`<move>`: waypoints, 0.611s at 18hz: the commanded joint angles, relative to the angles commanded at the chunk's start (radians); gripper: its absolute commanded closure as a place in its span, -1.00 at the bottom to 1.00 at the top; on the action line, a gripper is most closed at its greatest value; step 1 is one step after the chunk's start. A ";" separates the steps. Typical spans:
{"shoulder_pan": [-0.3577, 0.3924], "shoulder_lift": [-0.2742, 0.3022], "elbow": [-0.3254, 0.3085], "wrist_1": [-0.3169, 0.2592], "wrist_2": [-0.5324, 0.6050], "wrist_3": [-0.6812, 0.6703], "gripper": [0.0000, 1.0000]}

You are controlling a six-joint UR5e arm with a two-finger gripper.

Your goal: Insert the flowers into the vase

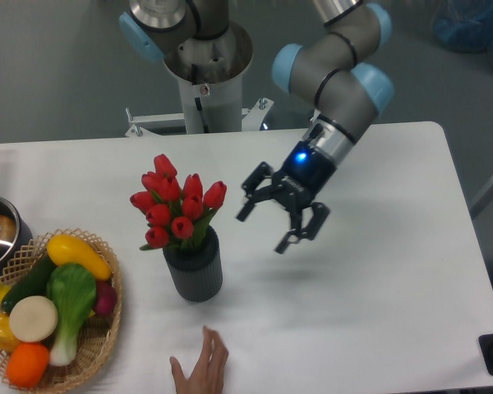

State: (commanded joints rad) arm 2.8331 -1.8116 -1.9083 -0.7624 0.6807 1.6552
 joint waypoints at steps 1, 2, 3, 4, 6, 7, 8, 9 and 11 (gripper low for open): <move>0.015 0.012 0.000 0.000 0.026 -0.003 -1.00; 0.056 0.034 -0.001 -0.001 0.046 -0.006 -1.00; 0.092 0.052 0.002 -0.003 0.060 -0.005 -1.00; 0.110 0.086 0.002 -0.006 0.080 -0.008 -1.00; 0.141 0.162 -0.009 -0.008 0.161 -0.009 -1.00; 0.150 0.196 -0.012 -0.011 0.209 -0.009 -1.00; 0.153 0.225 -0.018 -0.014 0.259 -0.009 -1.00; 0.157 0.251 -0.024 -0.018 0.314 -0.009 -1.00; 0.173 0.288 -0.029 -0.037 0.407 -0.005 -1.00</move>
State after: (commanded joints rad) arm 3.0065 -1.5234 -1.9374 -0.7991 1.0872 1.6505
